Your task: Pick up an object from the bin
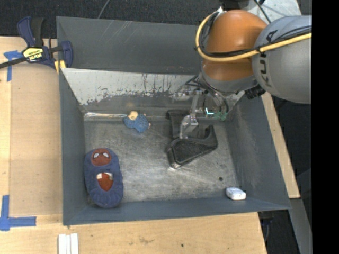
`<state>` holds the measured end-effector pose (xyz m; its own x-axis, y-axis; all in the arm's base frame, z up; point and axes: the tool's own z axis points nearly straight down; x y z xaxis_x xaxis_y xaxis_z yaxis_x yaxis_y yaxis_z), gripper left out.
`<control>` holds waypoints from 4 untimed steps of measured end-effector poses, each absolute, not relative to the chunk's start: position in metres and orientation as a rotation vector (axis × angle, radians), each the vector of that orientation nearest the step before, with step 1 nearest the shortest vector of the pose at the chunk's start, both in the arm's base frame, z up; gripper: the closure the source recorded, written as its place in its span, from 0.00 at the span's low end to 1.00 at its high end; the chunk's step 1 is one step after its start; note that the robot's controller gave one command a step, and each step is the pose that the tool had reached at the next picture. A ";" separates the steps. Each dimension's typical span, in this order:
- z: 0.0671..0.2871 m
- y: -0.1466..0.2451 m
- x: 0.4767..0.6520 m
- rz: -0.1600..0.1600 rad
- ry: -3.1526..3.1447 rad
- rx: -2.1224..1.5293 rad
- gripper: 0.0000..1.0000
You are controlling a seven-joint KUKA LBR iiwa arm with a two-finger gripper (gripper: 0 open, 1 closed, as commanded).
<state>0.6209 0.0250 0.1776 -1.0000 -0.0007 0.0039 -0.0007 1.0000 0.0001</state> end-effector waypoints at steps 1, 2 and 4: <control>0.119 -0.008 0.620 -0.006 -3.151 0.180 0.00; 0.119 -0.011 0.613 0.000 -3.149 -0.088 0.00; 0.122 0.010 0.618 0.001 -3.148 -0.108 0.00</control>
Offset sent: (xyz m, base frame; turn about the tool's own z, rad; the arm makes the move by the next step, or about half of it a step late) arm -0.0100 -0.0566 -0.1059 -0.1542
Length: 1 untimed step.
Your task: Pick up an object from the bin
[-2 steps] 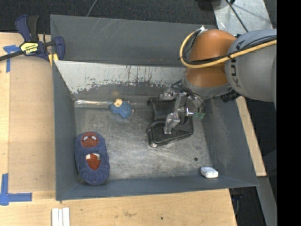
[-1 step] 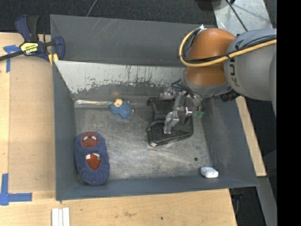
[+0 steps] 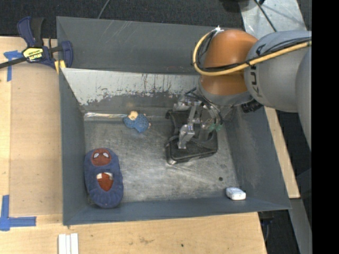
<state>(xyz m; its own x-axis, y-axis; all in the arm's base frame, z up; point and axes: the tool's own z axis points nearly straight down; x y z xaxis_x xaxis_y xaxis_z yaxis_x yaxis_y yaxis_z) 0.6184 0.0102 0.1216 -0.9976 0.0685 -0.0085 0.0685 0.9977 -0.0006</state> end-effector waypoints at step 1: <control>0.114 0.002 0.614 0.006 3.121 0.302 0.00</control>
Offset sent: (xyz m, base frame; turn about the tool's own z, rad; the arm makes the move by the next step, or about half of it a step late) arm -0.0244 -0.0265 -0.0443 0.2748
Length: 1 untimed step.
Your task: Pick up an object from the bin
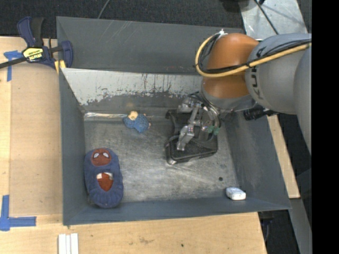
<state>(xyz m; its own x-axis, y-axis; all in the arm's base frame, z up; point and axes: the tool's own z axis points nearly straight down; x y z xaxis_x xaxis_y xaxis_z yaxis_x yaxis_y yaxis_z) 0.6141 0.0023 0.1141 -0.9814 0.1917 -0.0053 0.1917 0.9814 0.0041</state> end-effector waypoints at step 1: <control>0.117 0.009 0.625 0.000 3.037 0.802 0.00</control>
Offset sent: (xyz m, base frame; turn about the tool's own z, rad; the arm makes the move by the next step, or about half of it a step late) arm 0.0096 0.0078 0.0005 0.3259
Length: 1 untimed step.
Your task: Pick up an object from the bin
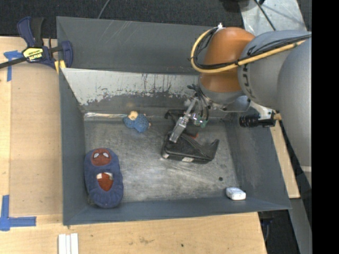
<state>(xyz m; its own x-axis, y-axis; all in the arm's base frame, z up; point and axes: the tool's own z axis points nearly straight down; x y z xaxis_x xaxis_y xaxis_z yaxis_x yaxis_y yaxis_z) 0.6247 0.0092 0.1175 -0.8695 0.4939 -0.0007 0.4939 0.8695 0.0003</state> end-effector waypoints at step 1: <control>0.117 0.006 0.622 0.009 3.026 0.804 0.00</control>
Offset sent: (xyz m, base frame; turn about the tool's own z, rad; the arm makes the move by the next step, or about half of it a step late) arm -0.0047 -0.0084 -0.0475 0.0124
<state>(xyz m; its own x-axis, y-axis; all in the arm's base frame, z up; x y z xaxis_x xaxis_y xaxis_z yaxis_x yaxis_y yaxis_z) 0.6222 0.0064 0.1167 -0.8680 0.4965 -0.0082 0.4965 0.8680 0.0083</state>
